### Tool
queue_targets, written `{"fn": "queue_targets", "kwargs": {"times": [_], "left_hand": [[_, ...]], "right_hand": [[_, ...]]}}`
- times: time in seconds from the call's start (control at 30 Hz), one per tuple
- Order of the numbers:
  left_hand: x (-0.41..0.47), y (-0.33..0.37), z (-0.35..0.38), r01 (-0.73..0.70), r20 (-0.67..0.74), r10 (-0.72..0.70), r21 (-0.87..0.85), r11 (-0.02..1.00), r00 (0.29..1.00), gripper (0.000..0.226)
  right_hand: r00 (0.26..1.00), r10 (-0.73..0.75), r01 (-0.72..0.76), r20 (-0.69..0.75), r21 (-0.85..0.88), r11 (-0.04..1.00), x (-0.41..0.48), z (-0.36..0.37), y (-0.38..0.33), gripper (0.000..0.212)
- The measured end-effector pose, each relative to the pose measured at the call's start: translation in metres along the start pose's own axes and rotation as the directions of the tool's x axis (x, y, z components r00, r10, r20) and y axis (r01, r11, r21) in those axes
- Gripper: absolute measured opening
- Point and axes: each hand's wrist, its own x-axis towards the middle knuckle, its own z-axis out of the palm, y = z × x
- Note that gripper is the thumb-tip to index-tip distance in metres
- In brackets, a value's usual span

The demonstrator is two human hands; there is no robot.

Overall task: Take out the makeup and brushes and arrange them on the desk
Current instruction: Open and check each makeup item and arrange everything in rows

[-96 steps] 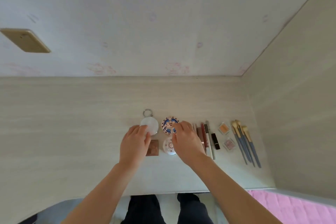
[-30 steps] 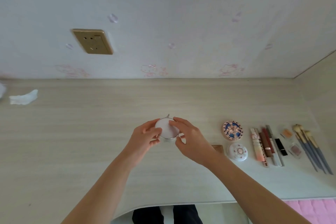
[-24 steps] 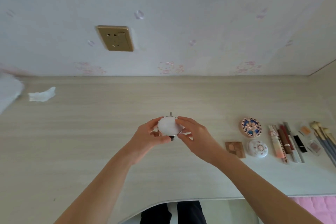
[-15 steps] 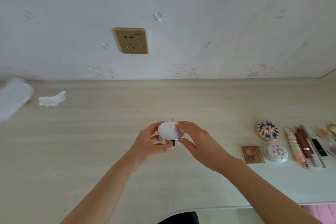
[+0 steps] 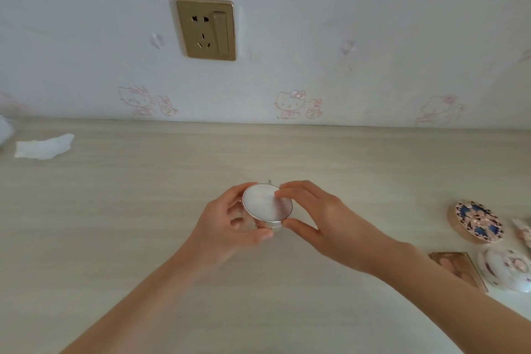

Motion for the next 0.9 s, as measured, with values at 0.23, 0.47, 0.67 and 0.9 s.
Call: {"fn": "queue_targets", "kwargs": {"times": [0.23, 0.47, 0.67, 0.9], "left_hand": [[0.0, -0.023, 0.0, -0.178, 0.005, 0.179, 0.119, 0.977, 0.984, 0.078], [-0.04, -0.024, 0.004, -0.306, 0.04, 0.308, 0.279, 0.91, 0.951, 0.08], [-0.089, -0.025, 0.01, -0.311, 0.053, 0.309, 0.281, 0.908, 0.95, 0.081], [-0.118, -0.03, 0.011, -0.304, 0.068, 0.297, 0.24, 0.922, 0.952, 0.081]], "right_hand": [[0.993, -0.113, 0.112, 0.029, 0.008, 0.994, 0.001, 0.017, -0.003, 0.069], [0.987, -0.158, 0.158, 0.007, -0.145, 0.977, -0.034, 0.027, -0.031, 0.074], [0.991, -0.136, 0.129, -0.013, -0.243, 0.962, -0.071, 0.037, -0.067, 0.076], [0.998, -0.066, 0.066, 0.01, -0.181, 0.981, -0.092, 0.04, -0.09, 0.072]]}}
